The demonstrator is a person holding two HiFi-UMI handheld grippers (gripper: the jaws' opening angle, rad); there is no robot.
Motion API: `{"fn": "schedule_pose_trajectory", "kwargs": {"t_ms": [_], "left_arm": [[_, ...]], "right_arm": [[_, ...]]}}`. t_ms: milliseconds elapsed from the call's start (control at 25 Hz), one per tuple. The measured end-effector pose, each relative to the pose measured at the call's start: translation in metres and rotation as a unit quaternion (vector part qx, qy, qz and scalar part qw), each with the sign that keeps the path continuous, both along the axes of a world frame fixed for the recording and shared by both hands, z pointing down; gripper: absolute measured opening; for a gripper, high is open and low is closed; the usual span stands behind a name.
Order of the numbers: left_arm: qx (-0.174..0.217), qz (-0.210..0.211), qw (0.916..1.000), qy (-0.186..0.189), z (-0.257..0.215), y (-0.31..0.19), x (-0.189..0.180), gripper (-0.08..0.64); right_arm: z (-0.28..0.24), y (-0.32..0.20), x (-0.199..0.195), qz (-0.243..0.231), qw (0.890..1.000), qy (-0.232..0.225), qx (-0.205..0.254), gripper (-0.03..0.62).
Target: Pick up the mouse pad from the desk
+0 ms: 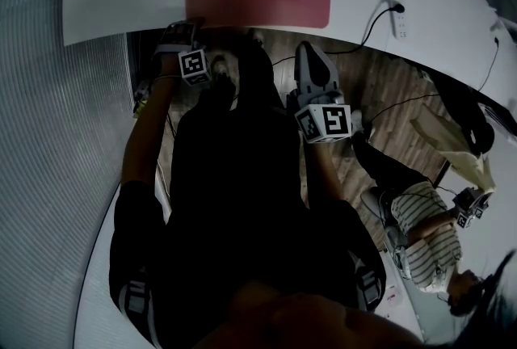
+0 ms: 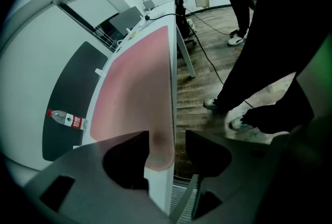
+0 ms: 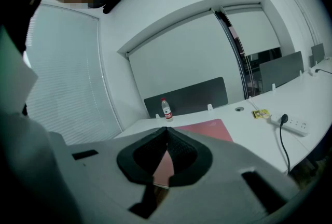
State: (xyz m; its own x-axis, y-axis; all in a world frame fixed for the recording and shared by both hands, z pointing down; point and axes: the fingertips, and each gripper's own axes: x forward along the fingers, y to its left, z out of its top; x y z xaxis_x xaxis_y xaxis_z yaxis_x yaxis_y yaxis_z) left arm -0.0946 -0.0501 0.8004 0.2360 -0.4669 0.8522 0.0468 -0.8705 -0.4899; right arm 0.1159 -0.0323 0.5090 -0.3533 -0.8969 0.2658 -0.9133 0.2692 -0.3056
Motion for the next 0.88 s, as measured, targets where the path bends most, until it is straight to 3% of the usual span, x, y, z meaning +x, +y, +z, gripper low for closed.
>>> {"fn": "schedule_pose_trajectory", "kwargs": {"t_ms": [200,440,880], "left_arm": [[-0.003,0.0,0.9999,-0.013,0.014,-0.01,0.001,0.207],[-0.031,0.017,0.9993,-0.014,0.008,-0.011,0.006,0.161],[-0.048,0.046,0.9976,-0.019,-0.006,-0.004,0.003,0.064]], "right_arm": [[0.013,-0.002,0.009,0.004,1.0,0.005,-0.01,0.002],[0.014,-0.005,0.014,0.009,1.0,0.005,-0.014,0.002],[0.007,-0.006,0.008,0.015,1.0,-0.002,-0.011,0.002]]}}
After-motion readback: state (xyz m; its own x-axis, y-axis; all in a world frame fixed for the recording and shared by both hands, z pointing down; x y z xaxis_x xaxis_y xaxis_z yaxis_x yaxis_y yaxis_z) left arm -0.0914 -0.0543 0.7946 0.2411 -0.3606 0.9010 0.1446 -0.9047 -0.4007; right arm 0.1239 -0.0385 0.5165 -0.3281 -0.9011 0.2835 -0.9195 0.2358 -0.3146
